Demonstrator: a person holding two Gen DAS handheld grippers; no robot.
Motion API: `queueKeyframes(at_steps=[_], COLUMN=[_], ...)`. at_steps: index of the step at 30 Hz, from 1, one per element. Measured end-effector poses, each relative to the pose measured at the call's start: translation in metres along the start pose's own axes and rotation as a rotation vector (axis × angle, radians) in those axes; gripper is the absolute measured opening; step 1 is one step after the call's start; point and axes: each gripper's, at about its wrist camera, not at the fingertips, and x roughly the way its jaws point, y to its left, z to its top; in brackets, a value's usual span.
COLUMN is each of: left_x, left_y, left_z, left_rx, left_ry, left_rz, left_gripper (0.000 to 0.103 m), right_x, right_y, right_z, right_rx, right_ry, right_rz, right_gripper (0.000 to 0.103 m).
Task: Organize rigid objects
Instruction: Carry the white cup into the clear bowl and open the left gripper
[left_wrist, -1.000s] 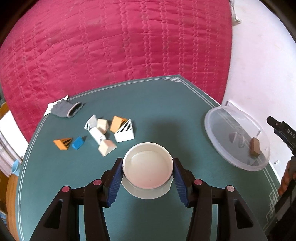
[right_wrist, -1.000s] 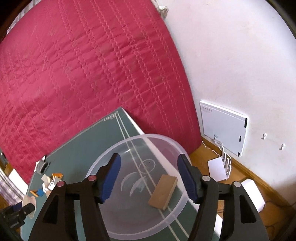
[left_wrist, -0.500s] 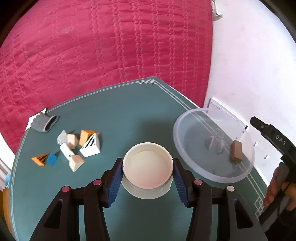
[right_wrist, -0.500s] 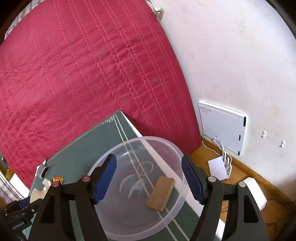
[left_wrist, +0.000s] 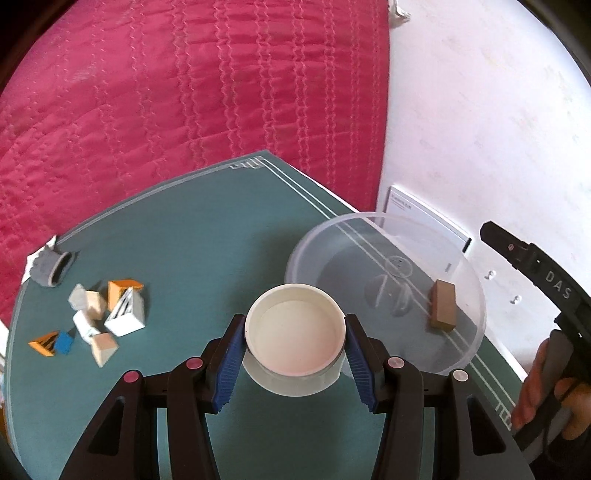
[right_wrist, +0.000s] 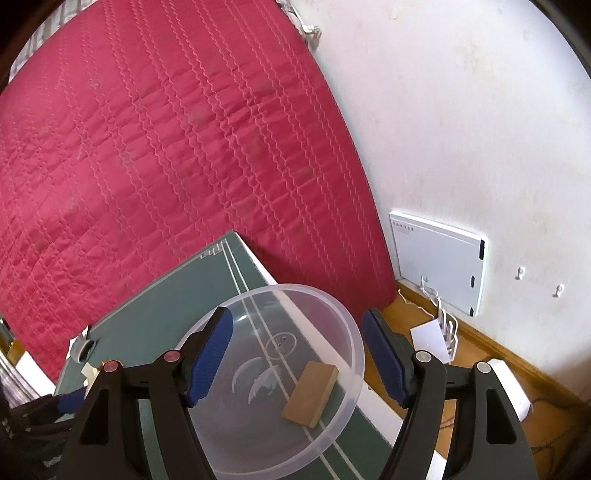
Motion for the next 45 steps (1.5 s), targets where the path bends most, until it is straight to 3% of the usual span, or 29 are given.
queueKeyframes(at_steps=[14,16,23,33,45], left_x=[0.011,0.012,0.015,0.010,0.005], left_y=[-0.025,-0.024,-0.008,0.012,0.030], left_z=[0.009,0.010,0.004,-0.006,-0.014], left_rx=[0.035,0.032,-0.015,-0.061,-0.099], left_ry=[-0.027,-0.033,-0.022,-0.016,-0.003], left_rz=[-0.108,-0.109,-0.069,0.021,0.073], left_gripper=[0.056,0.079,0.084,0.102,0.102], right_x=[-0.001,-0.001,-0.002,-0.001,-0.001], right_y=[0.000,0.001,0.002,0.009,0.020], right_z=[-0.001,-0.002,-0.005,-0.013,-0.019], right_rx=[-0.006,-0.009,-0.014,-0.043,-0.085], right_ry=[-0.002,-0.001,0.003,0.017,0.036], right_rz=[0.004,0.003,0.004,0.015,0.049], right_gripper=[0.074,0.074,0.074,0.074,0.081])
